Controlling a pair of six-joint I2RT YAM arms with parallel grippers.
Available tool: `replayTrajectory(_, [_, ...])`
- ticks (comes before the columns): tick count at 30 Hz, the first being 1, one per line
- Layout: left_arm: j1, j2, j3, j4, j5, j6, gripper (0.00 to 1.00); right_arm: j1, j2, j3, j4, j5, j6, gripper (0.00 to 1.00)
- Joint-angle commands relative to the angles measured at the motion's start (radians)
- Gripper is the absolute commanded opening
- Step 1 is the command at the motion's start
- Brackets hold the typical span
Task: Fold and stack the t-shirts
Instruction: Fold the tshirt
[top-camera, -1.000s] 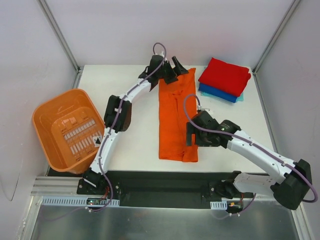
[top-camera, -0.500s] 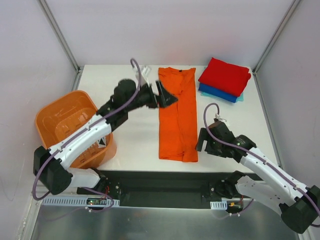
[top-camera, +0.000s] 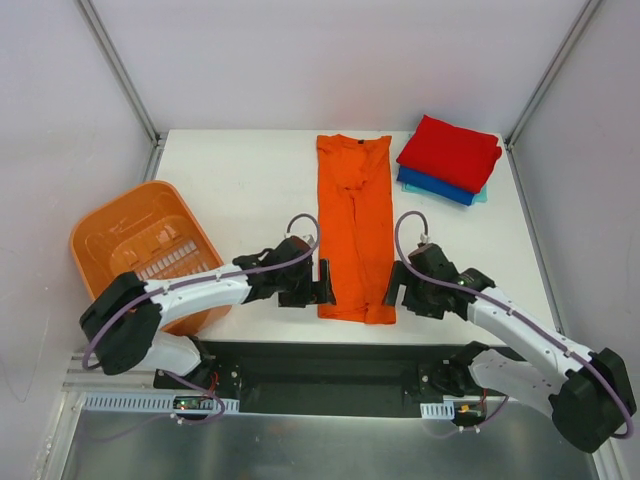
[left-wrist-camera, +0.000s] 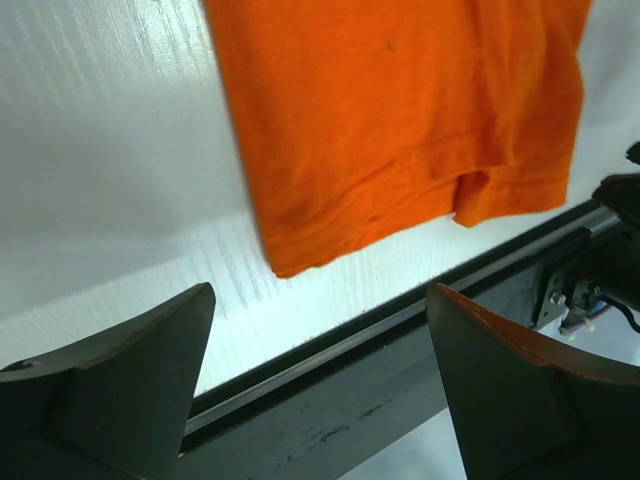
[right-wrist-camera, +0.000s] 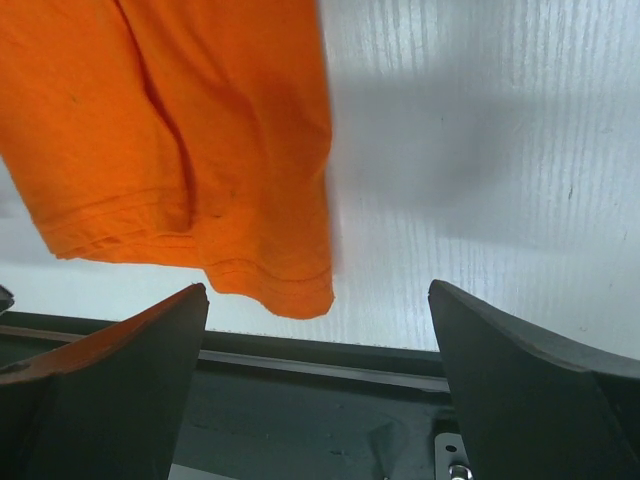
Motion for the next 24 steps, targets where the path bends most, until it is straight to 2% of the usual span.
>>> replayTrajectory(1, [-0.023, 0.119, 0.076, -0.026, -0.008, -0.028, 0.84, -0.006, 0.044, -0.019, 0.078, -0.060, 0.025, 0.97])
replayTrajectory(5, [-0.032, 0.228, 0.117, -0.030, -0.005, -0.034, 0.75, -0.011, 0.093, -0.028, 0.101, -0.085, 0.028, 0.97])
replayTrajectory(8, [-0.034, 0.265, 0.136, -0.035, 0.018, -0.031, 0.63, -0.011, 0.115, -0.030, 0.107, -0.088, 0.025, 0.97])
replayTrajectory(9, [-0.034, 0.267, 0.136, -0.036, 0.021, -0.031, 0.56, -0.013, 0.121, -0.033, 0.110, -0.088, 0.025, 0.97])
replayTrajectory(12, [-0.034, 0.253, 0.119, -0.042, 0.026, -0.034, 0.45, -0.013, 0.139, -0.039, 0.121, -0.096, 0.025, 0.97])
replayTrajectory(15, [-0.037, 0.227, 0.087, -0.049, 0.018, -0.036, 0.45, -0.019, 0.156, -0.043, 0.133, -0.100, 0.030, 0.97])
replayTrajectory(24, [-0.039, 0.248, 0.083, -0.079, 0.027, -0.011, 0.29, -0.022, 0.208, -0.036, 0.165, -0.133, 0.025, 0.99])
